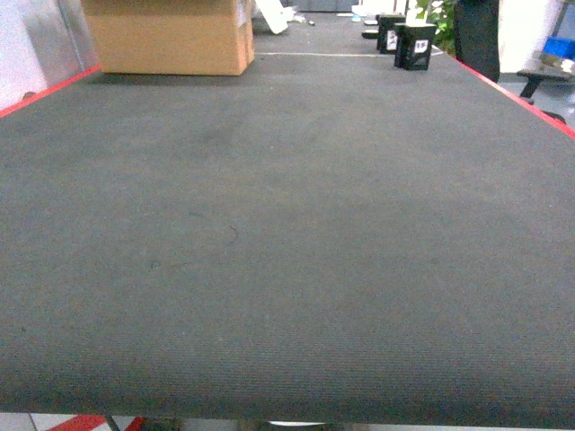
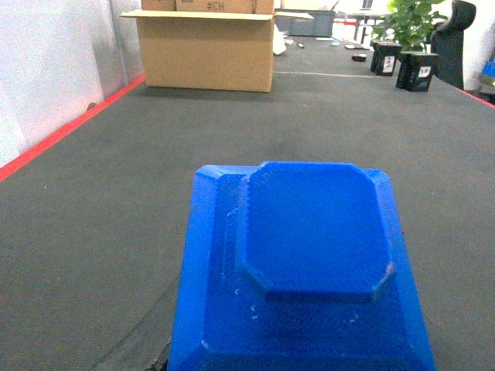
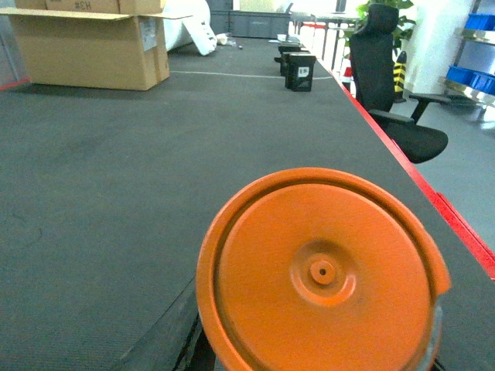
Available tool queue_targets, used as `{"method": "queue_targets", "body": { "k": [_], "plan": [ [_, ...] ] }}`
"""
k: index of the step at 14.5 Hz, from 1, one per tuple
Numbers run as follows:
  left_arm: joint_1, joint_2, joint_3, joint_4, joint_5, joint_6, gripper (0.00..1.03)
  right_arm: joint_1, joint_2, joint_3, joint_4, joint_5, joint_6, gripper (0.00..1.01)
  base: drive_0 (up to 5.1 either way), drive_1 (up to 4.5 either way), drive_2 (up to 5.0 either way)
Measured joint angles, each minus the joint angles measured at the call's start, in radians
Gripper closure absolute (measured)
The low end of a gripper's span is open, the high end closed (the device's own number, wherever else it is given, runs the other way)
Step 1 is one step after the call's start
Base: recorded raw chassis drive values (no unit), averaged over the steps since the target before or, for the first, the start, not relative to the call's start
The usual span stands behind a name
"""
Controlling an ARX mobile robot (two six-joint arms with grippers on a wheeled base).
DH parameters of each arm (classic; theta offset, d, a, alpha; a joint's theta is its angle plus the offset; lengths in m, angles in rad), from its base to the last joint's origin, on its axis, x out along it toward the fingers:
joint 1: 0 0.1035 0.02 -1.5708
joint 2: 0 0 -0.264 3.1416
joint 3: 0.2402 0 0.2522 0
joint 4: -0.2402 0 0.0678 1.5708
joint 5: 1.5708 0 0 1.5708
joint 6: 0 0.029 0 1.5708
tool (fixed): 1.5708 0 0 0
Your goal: Sort blue parts and orange caps into right shelf containers
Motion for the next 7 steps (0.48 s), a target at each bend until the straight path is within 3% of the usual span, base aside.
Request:
{"method": "queue_targets", "body": {
  "k": [4, 5, 6, 7],
  "plan": [
    [0.022, -0.04, -0.019, -0.025, 0.021, 0.0, 0.6, -0.026, -0.036, -0.017, -0.016, -0.026, 0.0, 0.57, 0.0, 0.0, 0.0],
    [0.052, -0.066, -0.029, -0.047, 0.05, 0.0, 0.6, -0.039, -0.058, -0.028, -0.03, -0.042, 0.0, 0.57, 0.0, 0.0, 0.0],
    [0.124, -0.101, -0.041, -0.07, 0.129, 0.0, 0.6, -0.114, -0.089, -0.042, -0.051, -0.133, 0.002, 0.57, 0.0, 0.0, 0.0],
    [0.142, -0.126, -0.046, -0.081, 0.122, -0.003, 0.6, -0.158, -0.109, -0.048, -0.062, -0.143, 0.004, 0.57, 0.0, 0.0, 0.0]
  ]
}}
